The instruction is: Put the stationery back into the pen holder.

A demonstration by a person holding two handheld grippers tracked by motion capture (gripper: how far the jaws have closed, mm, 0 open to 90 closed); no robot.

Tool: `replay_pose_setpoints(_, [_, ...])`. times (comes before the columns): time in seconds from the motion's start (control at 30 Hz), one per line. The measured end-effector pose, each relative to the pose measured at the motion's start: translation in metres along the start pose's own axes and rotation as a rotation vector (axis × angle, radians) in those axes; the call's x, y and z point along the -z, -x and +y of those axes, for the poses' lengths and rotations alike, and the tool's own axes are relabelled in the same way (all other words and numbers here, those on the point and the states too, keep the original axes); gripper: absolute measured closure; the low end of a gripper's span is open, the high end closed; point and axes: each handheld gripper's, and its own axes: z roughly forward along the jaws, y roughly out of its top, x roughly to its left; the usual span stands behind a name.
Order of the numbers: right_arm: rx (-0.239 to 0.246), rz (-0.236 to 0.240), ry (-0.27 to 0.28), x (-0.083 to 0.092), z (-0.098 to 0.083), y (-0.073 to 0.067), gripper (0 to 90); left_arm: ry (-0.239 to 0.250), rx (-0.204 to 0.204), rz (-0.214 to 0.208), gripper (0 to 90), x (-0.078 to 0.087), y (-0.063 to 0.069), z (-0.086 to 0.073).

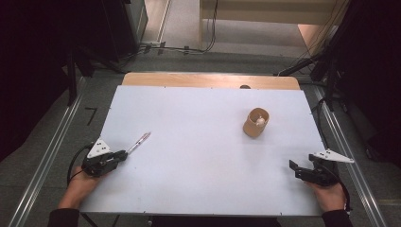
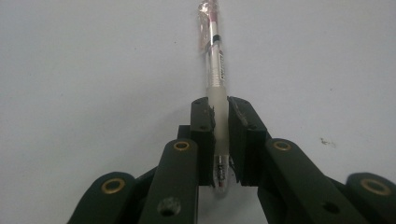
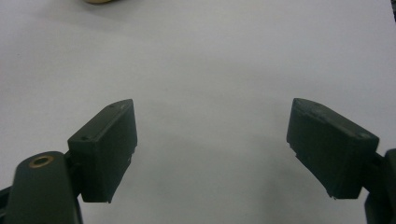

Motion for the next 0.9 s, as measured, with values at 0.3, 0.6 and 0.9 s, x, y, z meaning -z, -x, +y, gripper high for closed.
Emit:
replay_pose_setpoints(0.3, [-0.005,0.0,0.002,0.0,0.0,0.001,14.9,0.061,0.054,-0.006,81.7,0.01,0.011,-0.002])
replay_pose_setpoints(0.6, [-0.003,0.002,0.004,0.001,0.0,0.0,14.9,0.119,0.021,-0.002,81.6,0.035,0.036,0.004])
replay_pose_setpoints(0.9, [0.001,0.002,0.008,0.001,0.0,0.001,14.9,0.146,0.029,0.023,81.6,0.051,0.046,-0.003])
